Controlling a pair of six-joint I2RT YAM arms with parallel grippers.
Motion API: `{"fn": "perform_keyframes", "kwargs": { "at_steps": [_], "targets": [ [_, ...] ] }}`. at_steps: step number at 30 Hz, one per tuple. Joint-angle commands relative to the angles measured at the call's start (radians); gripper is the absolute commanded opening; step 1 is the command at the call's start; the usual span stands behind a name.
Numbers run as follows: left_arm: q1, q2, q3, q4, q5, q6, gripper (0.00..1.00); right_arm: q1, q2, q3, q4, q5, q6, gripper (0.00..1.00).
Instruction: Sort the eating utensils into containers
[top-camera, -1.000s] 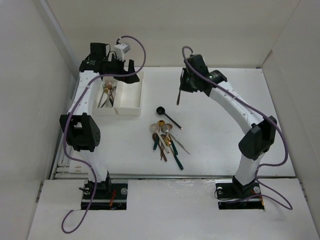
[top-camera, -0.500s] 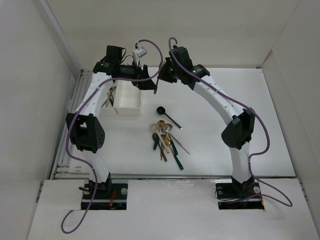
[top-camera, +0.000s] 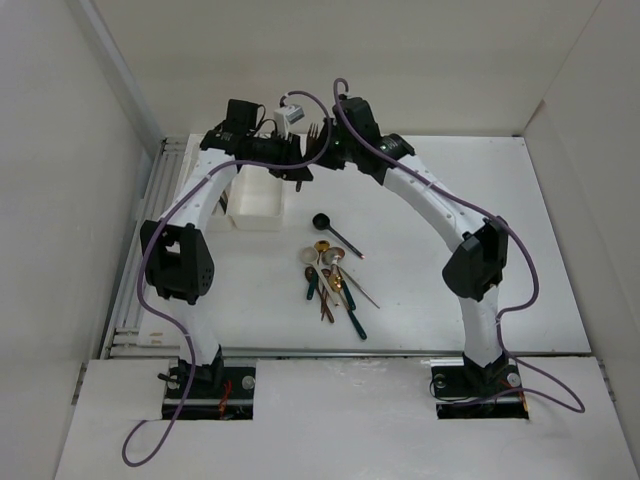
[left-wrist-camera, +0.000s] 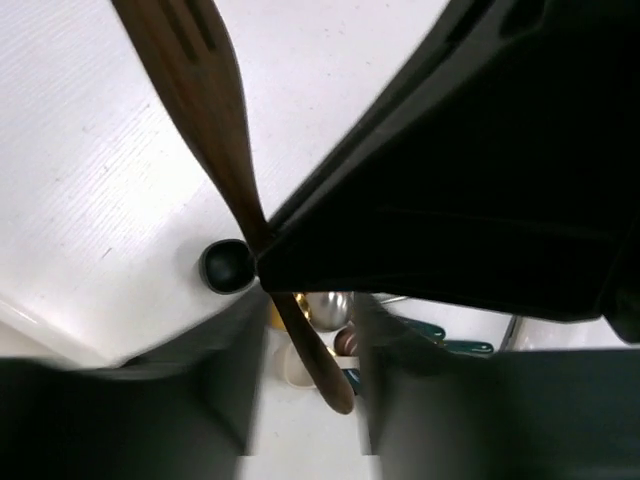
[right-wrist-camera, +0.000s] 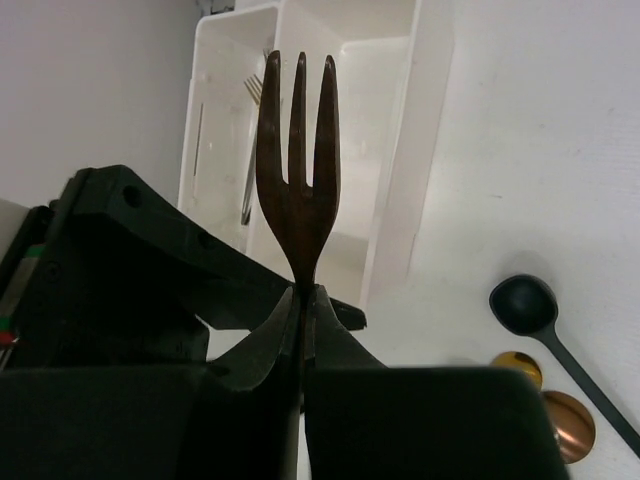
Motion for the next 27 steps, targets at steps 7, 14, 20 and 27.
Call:
{"fn": "perform_keyframes", "kwargs": {
  "at_steps": [7,14,20,27],
  "targets": [
    [0.042,-0.010,0.008,0.036,-0.123,-0.058,0.00,0.016,-0.056,-0.019,0.093,-0.079,0.021,0.00],
    [0.159,-0.009,0.068,0.004,-0.679,-0.043,0.00,0.004,-0.102,-0.065,0.014,-0.044,-0.167,0.72],
    [0.232,0.010,-0.004,0.062,-0.968,0.029,0.00,0.004,-0.080,-0.119,-0.156,0.003,-0.315,0.91],
    [0.268,0.102,-0.055,0.111,-1.010,0.037,0.06,-0.005,0.009,-0.185,-0.218,0.025,-0.384,0.91]
  ]
}}
